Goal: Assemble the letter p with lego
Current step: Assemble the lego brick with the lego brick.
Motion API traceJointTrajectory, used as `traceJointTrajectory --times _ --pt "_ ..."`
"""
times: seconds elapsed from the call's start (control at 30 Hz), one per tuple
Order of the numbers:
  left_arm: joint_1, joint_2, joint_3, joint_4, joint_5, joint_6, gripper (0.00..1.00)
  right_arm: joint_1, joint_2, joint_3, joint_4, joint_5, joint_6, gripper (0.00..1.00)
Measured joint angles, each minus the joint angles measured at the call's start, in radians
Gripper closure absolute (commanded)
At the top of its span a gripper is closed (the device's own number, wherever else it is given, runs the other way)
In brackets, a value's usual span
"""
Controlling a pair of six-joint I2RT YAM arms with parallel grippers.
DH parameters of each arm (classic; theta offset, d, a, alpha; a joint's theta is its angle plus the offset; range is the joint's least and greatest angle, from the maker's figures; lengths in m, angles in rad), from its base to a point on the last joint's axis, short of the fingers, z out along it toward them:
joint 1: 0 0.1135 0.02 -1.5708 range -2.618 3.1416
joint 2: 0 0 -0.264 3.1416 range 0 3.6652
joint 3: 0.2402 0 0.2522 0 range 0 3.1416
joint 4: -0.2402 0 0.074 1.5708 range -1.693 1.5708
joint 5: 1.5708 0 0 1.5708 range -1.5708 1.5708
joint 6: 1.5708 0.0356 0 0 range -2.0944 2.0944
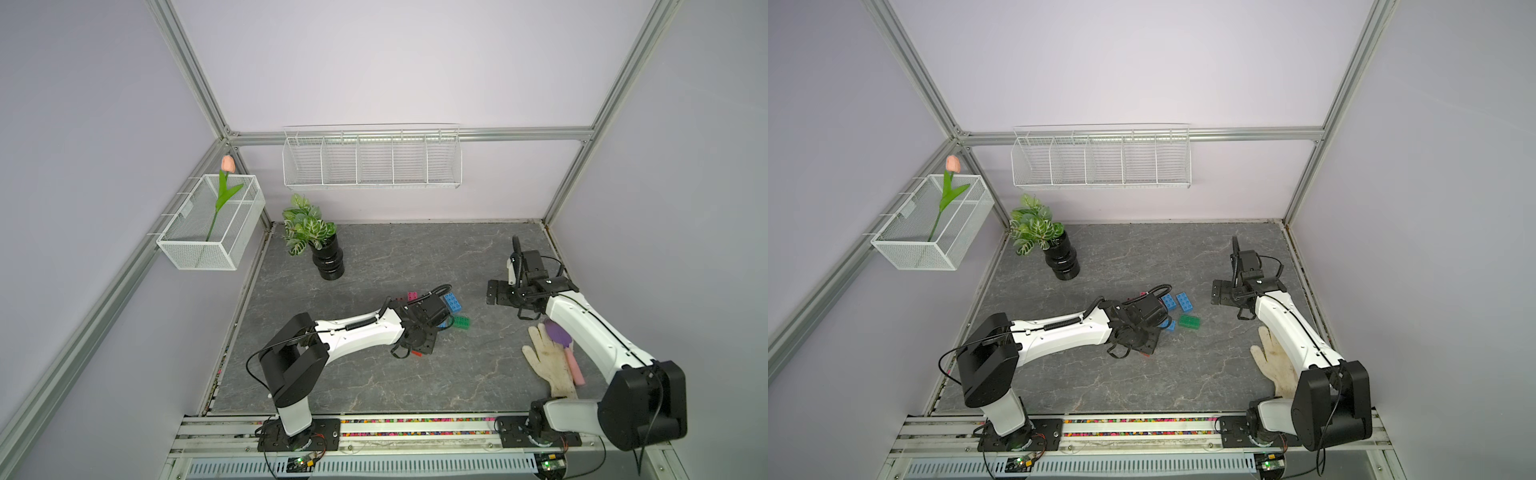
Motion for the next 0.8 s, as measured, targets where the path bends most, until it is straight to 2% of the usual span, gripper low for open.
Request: traceJointTrajectory --times 0.8 --pt "-0.004 -0.001 -0.035 0.040 -0.024 0.035 0.79 0.000 0.000 -0.002 0.000 0.000 0.000 0.00"
